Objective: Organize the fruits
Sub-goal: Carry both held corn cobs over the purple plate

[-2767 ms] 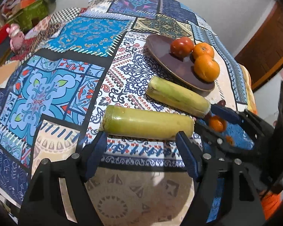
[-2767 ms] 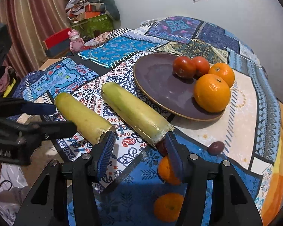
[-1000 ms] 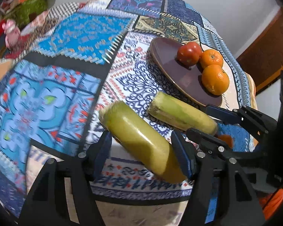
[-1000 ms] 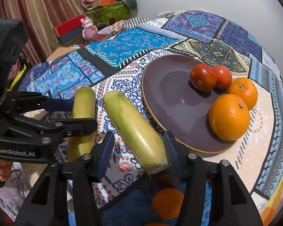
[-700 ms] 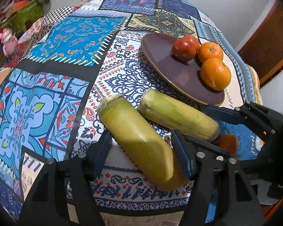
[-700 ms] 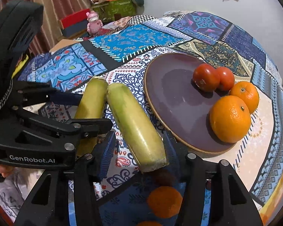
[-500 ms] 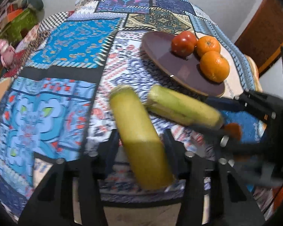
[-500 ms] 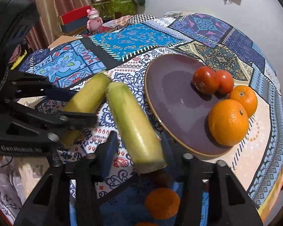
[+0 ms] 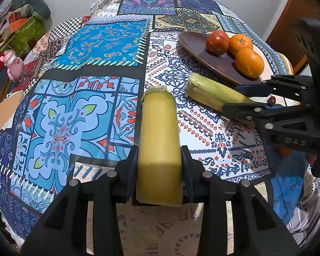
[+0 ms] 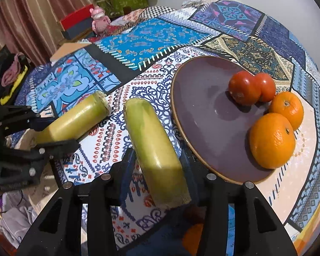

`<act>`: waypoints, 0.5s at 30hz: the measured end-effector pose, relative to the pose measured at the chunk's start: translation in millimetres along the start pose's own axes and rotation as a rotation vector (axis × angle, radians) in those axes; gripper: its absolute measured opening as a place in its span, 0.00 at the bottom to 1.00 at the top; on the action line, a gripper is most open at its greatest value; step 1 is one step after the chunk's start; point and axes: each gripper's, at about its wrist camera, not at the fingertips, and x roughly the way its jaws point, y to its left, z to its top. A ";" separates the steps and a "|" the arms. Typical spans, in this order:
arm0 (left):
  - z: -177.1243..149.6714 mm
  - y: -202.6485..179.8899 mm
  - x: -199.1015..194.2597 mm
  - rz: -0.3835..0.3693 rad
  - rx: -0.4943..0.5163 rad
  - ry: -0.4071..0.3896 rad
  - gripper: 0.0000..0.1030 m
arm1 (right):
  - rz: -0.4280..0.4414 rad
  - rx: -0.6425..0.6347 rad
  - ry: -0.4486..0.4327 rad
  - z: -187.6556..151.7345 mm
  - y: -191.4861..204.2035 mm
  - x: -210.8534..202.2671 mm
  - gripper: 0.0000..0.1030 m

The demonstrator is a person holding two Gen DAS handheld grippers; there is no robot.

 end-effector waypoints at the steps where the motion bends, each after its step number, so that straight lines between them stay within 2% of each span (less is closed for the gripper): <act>1: 0.1 -1.2 0.7 -0.001 0.003 -0.004 0.37 | -0.007 -0.002 0.004 0.7 1.4 1.2 0.43; 5: 0.5 2.4 2.1 -0.019 -0.011 -0.012 0.37 | -0.023 0.008 0.012 5.1 6.7 3.2 0.41; 11: -0.3 10.2 -0.8 -0.027 -0.038 -0.025 0.37 | 0.052 0.106 0.026 8.2 2.5 0.8 0.36; 15: -2.2 7.5 -0.8 -0.014 -0.019 -0.033 0.37 | 0.071 0.114 0.030 6.0 4.5 -2.0 0.36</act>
